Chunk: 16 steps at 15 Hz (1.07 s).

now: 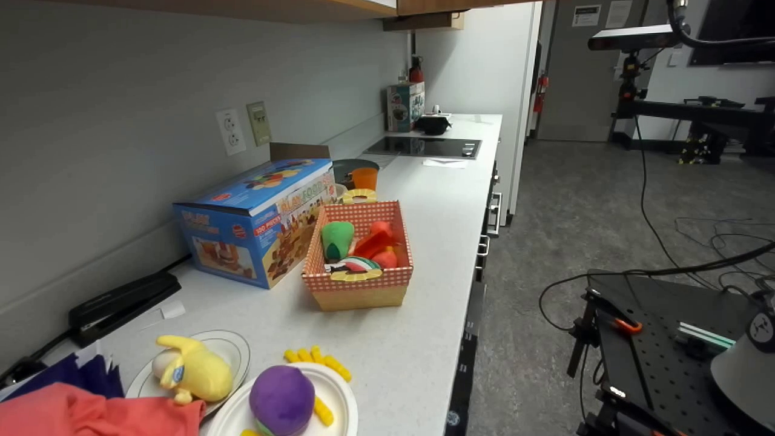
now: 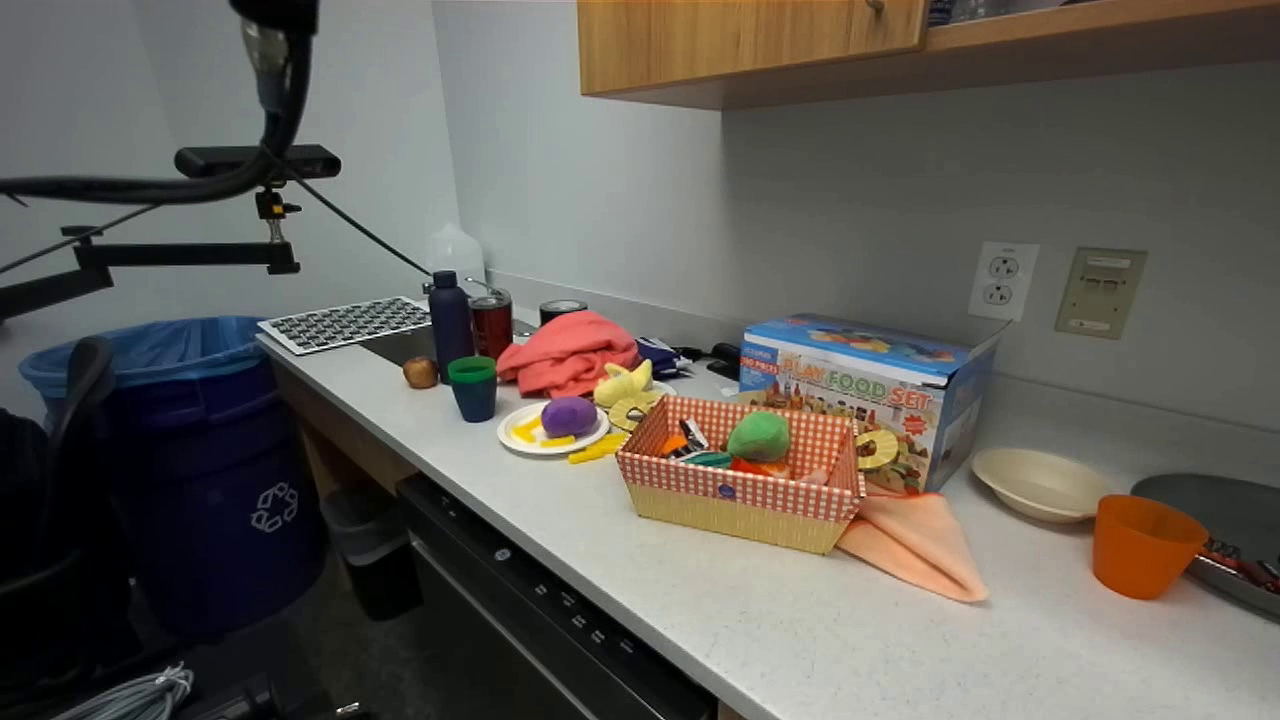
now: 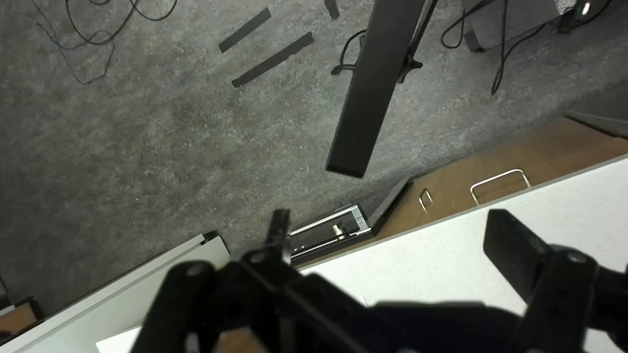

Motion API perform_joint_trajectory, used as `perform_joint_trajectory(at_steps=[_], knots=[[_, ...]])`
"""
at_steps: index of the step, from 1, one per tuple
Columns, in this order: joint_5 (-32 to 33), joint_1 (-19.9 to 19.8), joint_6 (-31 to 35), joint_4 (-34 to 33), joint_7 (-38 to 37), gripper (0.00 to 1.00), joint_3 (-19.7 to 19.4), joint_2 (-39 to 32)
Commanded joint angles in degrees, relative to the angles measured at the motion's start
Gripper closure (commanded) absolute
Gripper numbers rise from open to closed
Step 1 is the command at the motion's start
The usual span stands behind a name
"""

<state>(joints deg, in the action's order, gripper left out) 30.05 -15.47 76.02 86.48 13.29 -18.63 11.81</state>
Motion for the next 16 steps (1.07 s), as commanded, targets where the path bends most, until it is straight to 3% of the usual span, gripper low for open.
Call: perform_joint_trajectory(at_steps=[1,7,11,16], knots=[[-1.45,-0.60,1.04,2.18,-0.50,0.00,-0.78,2.68],[-2.15,-2.11,11.30,3.39,-2.61,0.00,-3.78,3.26],[-1.55,-3.44,24.78,7.14,-3.43,0.00,-5.24,5.08],[-6.71,-4.40,41.22,12.27,-2.26,0.00,-7.67,7.66]])
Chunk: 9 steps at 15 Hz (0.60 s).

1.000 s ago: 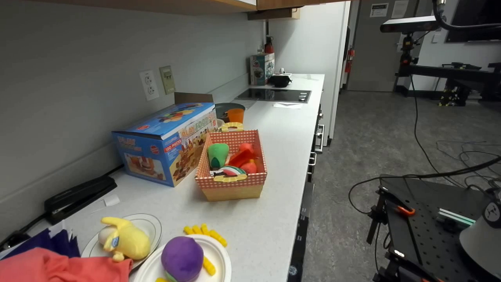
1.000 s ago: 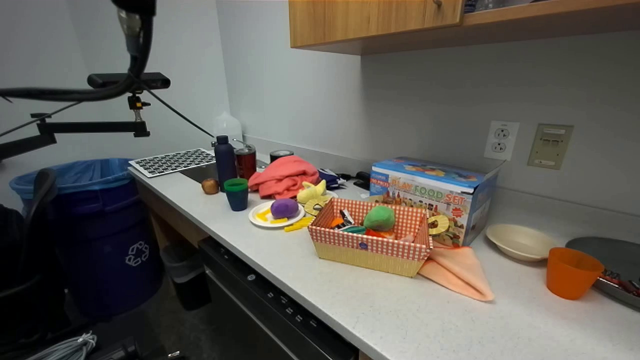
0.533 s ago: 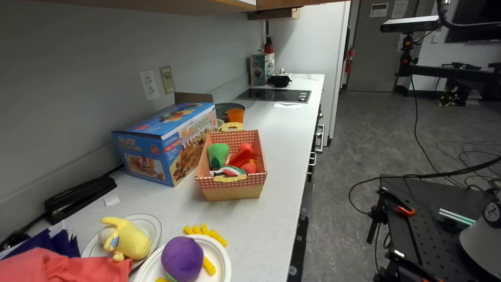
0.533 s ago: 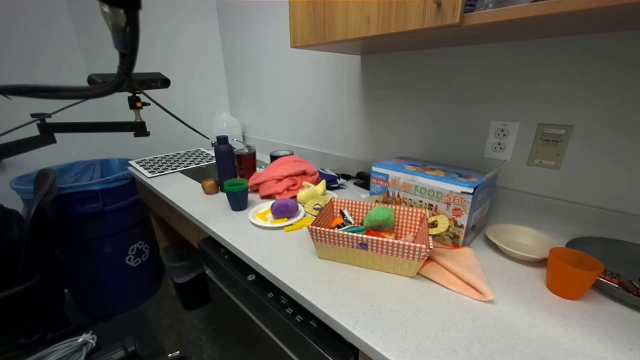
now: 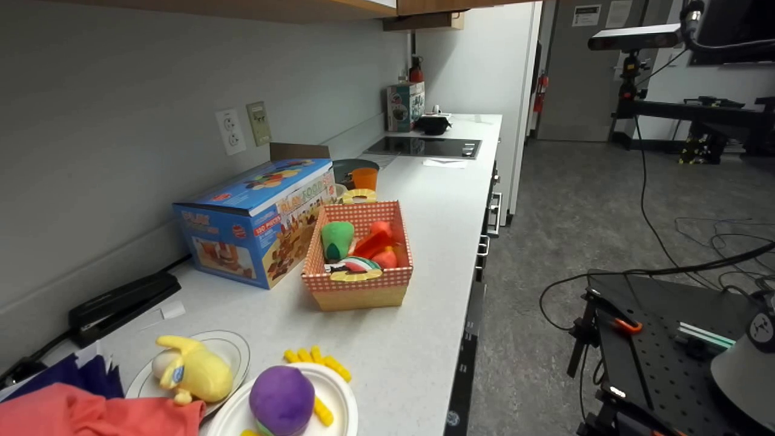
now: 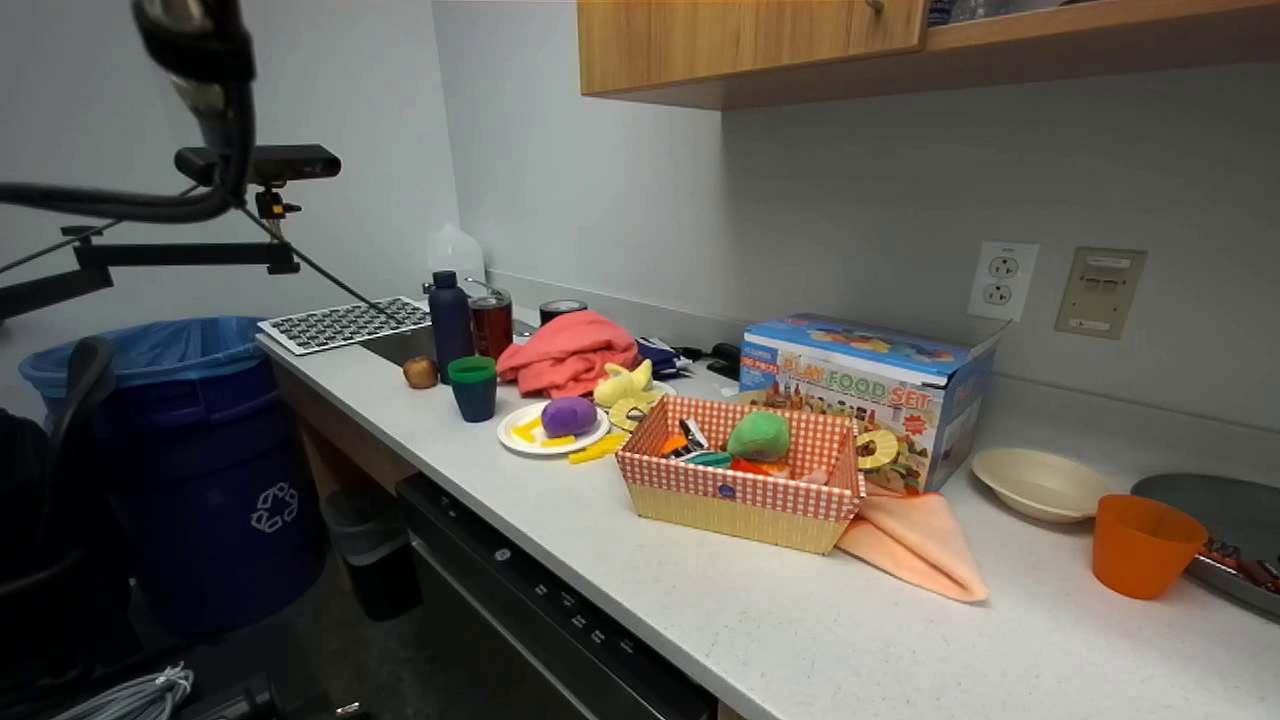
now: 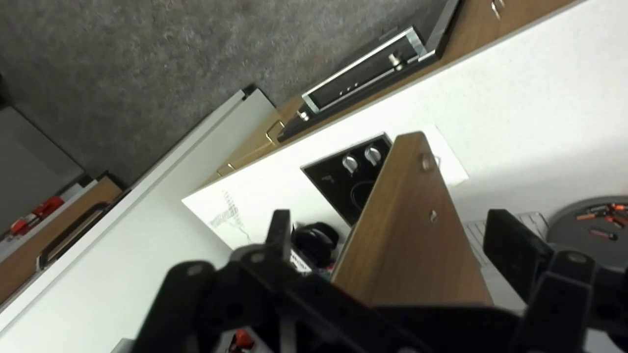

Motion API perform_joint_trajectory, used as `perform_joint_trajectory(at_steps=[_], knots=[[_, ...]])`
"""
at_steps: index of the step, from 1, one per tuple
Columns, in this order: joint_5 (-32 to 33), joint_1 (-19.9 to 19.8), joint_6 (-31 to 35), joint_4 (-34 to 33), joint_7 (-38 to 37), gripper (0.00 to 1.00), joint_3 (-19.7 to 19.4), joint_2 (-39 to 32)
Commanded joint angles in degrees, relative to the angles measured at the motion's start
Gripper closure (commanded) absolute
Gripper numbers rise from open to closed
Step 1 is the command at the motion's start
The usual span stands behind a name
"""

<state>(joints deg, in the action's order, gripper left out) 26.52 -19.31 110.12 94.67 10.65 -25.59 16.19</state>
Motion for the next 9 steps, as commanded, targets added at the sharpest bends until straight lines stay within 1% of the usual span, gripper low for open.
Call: perform_joint_trajectory(at_steps=[1,3,5,9], knots=[[-4.45,-0.56,9.54,4.97,0.76,0.00,-1.10,3.57],[-7.02,-0.40,13.34,6.72,1.64,0.00,-1.65,4.43],[-10.97,0.46,15.90,8.61,3.49,0.00,-2.30,5.48],[-19.15,2.34,16.71,11.22,9.75,0.00,-3.17,8.50]])
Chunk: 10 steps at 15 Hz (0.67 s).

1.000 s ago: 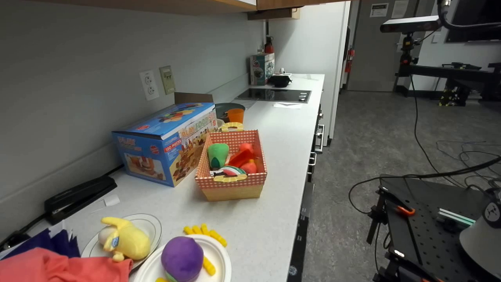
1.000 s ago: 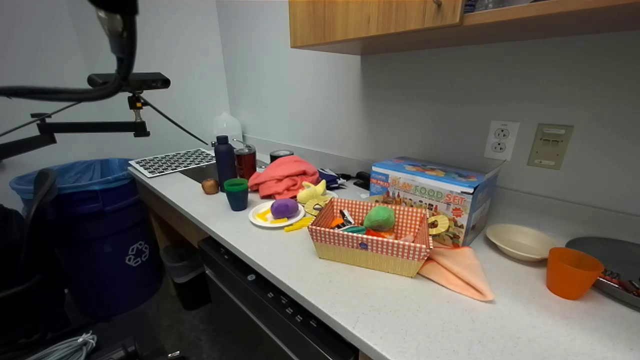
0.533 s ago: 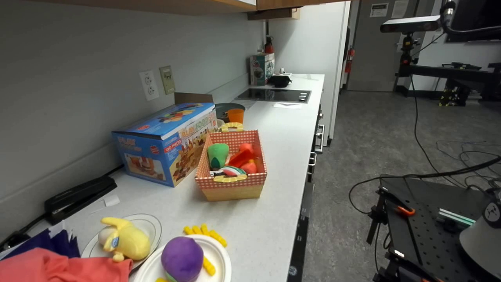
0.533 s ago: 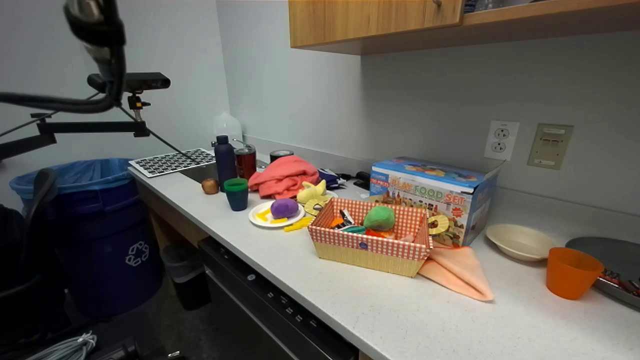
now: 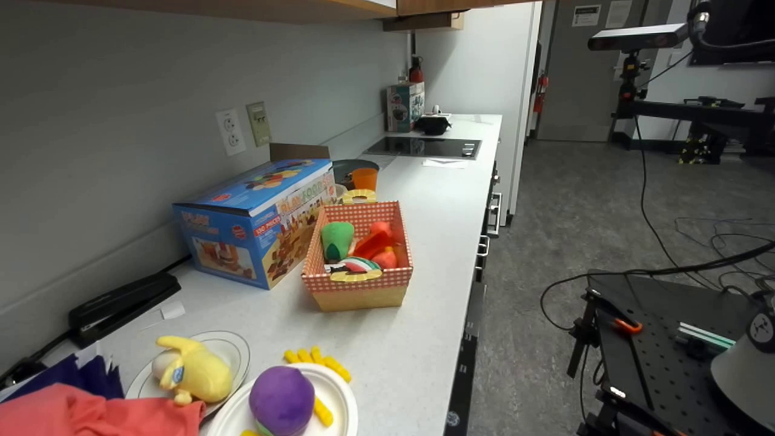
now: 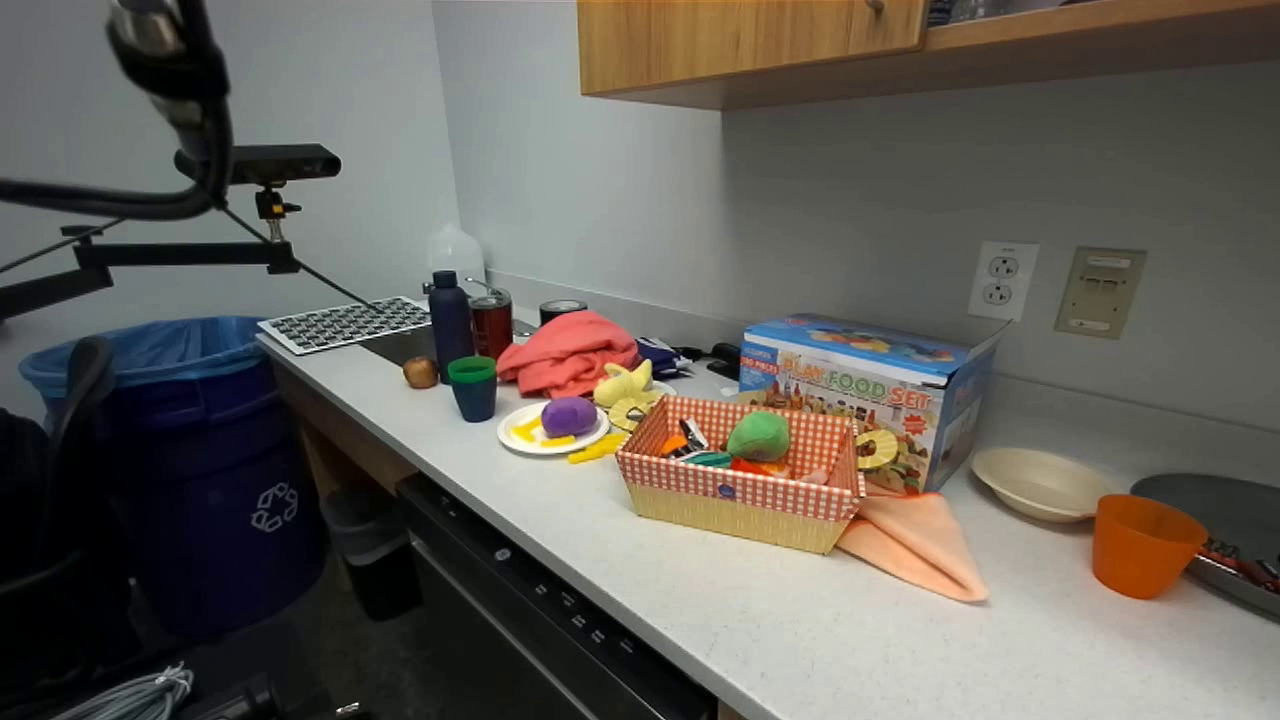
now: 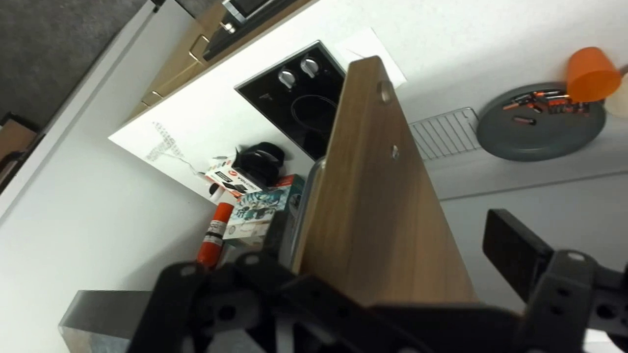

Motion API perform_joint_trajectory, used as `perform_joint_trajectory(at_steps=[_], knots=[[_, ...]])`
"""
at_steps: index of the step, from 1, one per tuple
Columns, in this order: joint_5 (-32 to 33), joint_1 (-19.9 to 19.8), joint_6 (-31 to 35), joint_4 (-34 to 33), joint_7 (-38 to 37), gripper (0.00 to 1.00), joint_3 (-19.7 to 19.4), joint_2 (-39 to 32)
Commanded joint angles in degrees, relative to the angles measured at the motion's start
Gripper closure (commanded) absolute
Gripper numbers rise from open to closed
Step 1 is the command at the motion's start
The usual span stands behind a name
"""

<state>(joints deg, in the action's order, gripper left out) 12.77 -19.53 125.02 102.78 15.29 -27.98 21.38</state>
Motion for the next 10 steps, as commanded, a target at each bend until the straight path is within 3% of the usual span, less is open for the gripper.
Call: perform_joint_trajectory(at_steps=[1,5,10], knots=[[-7.09,3.02,1.33,3.51,6.61,0.00,-0.88,3.93],[-11.55,4.83,-1.79,5.48,11.19,0.00,-0.24,7.47],[-12.40,8.74,-8.33,7.31,12.32,0.00,3.81,10.19]])
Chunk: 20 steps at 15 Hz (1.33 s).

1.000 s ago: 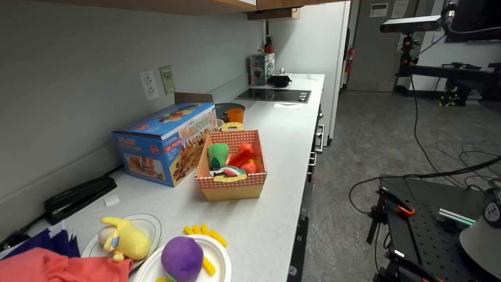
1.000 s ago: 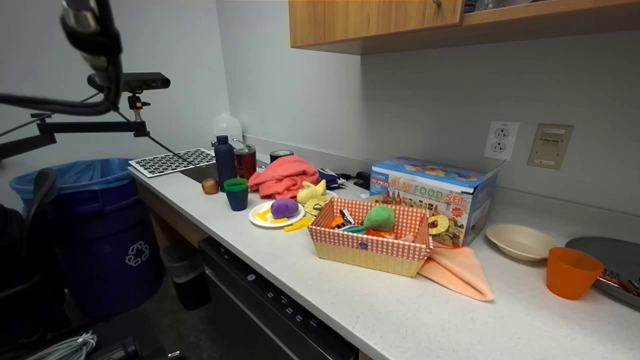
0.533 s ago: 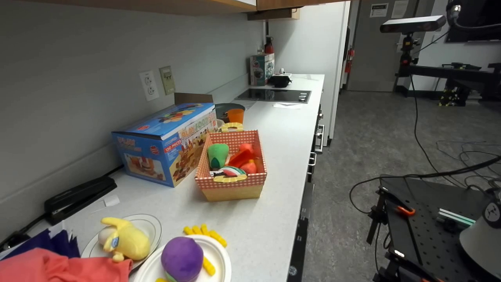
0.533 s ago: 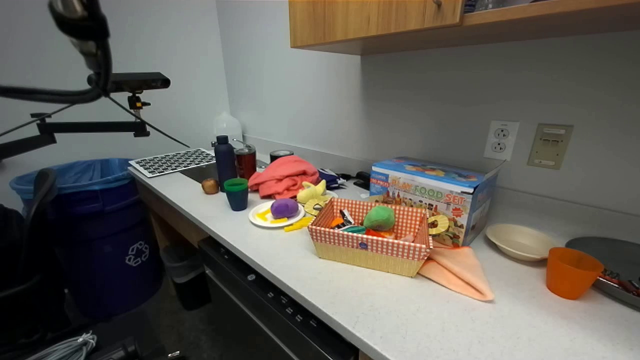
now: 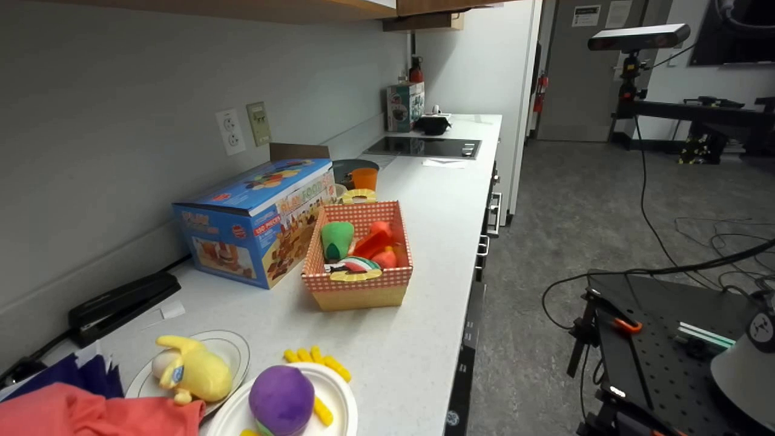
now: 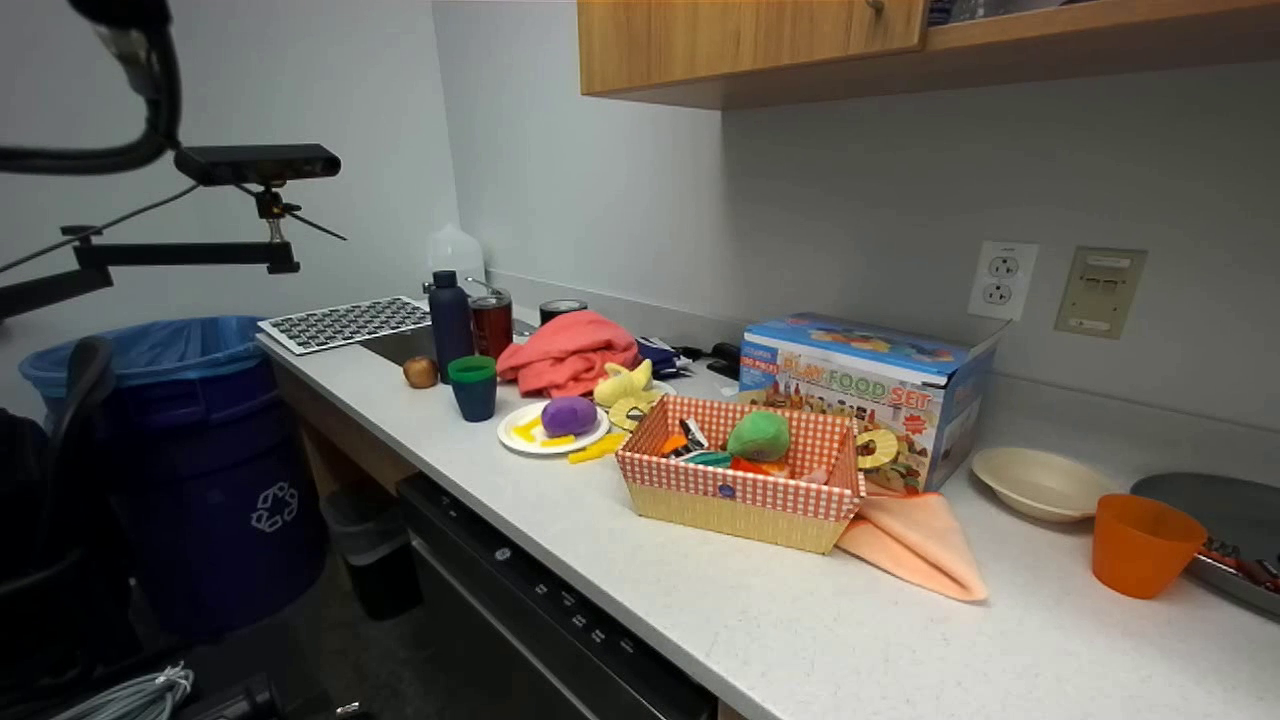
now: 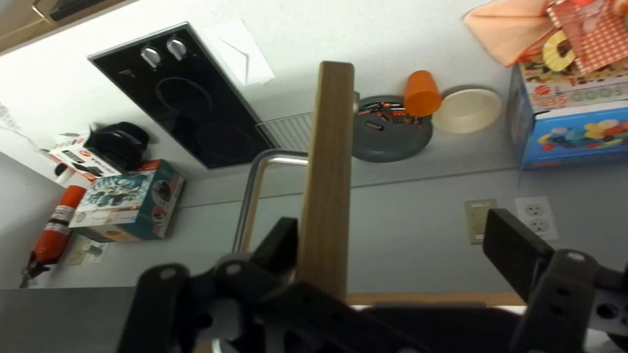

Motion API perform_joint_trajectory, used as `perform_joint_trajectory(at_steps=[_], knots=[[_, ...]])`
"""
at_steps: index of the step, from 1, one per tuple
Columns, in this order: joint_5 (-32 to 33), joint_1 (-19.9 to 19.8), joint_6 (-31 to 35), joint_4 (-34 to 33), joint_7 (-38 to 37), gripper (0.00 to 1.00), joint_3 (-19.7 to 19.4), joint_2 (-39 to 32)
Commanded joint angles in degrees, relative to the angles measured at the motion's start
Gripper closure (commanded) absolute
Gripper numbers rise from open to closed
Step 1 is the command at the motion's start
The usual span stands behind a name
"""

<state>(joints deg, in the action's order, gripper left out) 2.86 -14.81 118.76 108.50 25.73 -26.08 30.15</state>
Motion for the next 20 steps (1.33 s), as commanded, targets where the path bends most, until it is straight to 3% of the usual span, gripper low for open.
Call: perform_joint_trajectory(at_steps=[1,9,13,20], knots=[[-2.77,5.17,-3.29,1.54,1.97,0.00,2.63,1.55],[-11.77,16.80,-0.56,0.84,8.07,0.00,5.23,-7.13],[-13.92,17.13,0.34,-0.56,12.32,0.00,6.63,-9.57],[-13.31,16.32,-0.27,-2.34,12.79,0.00,8.47,-7.44]])
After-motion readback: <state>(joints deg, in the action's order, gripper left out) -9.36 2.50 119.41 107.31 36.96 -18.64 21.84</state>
